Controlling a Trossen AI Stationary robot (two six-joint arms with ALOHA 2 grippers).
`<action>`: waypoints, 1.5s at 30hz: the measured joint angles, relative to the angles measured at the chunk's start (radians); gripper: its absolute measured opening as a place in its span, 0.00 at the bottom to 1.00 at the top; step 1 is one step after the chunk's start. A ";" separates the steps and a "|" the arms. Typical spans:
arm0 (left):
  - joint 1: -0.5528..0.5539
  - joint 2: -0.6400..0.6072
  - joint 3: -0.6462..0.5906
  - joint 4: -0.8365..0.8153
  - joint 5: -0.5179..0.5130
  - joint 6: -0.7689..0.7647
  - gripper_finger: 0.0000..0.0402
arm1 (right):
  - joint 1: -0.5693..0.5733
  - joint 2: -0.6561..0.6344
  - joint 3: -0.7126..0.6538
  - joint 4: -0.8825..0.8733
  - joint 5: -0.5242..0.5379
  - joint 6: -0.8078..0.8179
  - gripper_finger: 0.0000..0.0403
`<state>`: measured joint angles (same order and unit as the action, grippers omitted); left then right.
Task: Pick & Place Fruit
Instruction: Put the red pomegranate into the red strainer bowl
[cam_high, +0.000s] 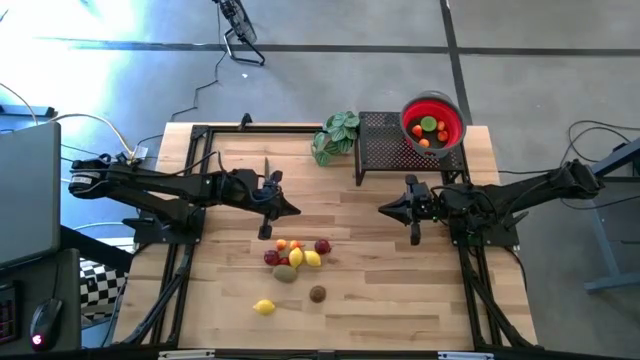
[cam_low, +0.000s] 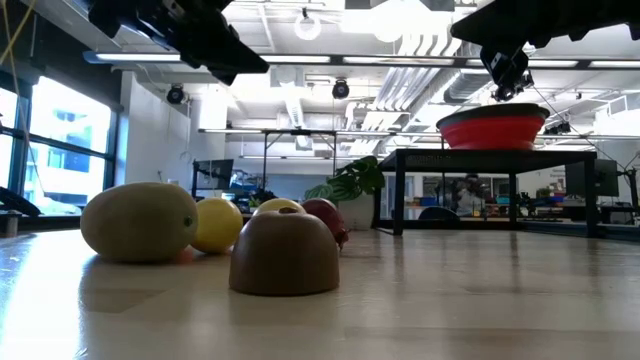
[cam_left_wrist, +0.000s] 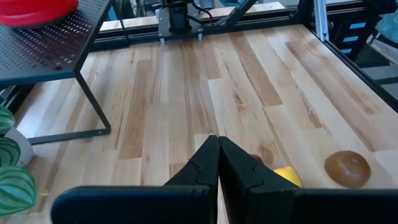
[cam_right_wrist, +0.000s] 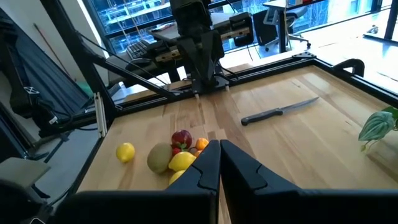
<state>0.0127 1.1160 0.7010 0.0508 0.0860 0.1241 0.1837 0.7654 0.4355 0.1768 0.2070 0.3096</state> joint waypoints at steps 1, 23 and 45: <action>0.000 0.000 0.000 -0.001 0.000 0.000 0.00 | 0.000 0.000 0.000 0.000 0.000 0.000 0.01; 0.000 0.000 0.000 0.009 -0.015 -0.001 0.15 | 0.000 0.000 0.000 -0.001 0.000 -0.045 0.01; 0.000 0.000 0.038 -0.021 0.005 -0.080 0.77 | 0.000 0.000 0.000 -0.001 0.000 -0.045 0.01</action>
<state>0.0124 1.1156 0.7387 0.0294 0.0906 0.0436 0.1833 0.7654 0.4358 0.1757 0.2066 0.2642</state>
